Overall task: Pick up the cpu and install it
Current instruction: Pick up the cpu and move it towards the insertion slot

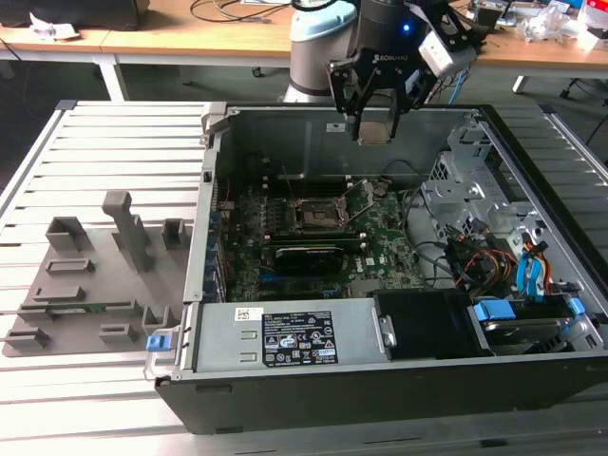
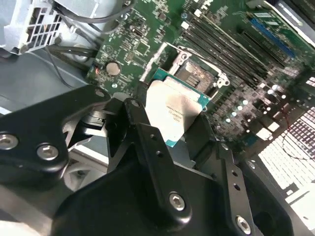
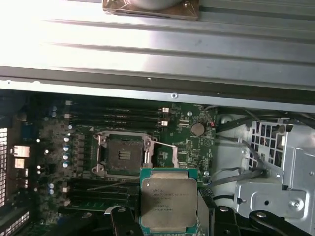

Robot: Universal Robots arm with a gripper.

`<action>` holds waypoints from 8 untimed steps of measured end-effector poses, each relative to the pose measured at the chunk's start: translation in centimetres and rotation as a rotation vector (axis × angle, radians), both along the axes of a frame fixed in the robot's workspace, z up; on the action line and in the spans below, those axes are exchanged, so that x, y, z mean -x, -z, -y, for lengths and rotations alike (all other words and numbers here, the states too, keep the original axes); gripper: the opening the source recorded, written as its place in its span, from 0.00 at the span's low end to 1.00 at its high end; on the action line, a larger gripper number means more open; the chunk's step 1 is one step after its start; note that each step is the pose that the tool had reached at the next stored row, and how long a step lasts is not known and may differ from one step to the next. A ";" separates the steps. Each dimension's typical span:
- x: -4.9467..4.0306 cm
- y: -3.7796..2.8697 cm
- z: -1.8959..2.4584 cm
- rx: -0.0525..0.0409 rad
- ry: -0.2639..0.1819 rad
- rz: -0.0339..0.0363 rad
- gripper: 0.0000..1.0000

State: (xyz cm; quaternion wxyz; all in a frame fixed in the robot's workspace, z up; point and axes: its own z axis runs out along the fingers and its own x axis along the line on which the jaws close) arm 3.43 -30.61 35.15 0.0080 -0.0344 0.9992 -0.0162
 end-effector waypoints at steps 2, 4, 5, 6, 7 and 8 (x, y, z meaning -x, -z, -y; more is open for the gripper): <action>-0.48 0.40 -0.08 0.0011 0.000 -0.0003 0.55; -1.21 0.98 -0.20 0.0028 0.000 -0.0009 0.55; -1.56 1.28 -0.26 0.0034 0.000 -0.0014 0.55; -1.86 1.64 -0.32 0.0037 0.000 -0.0018 0.55; -1.93 1.88 -0.34 0.0037 0.000 -0.0019 0.55; -1.94 2.19 -0.36 0.0037 0.000 -0.0020 0.55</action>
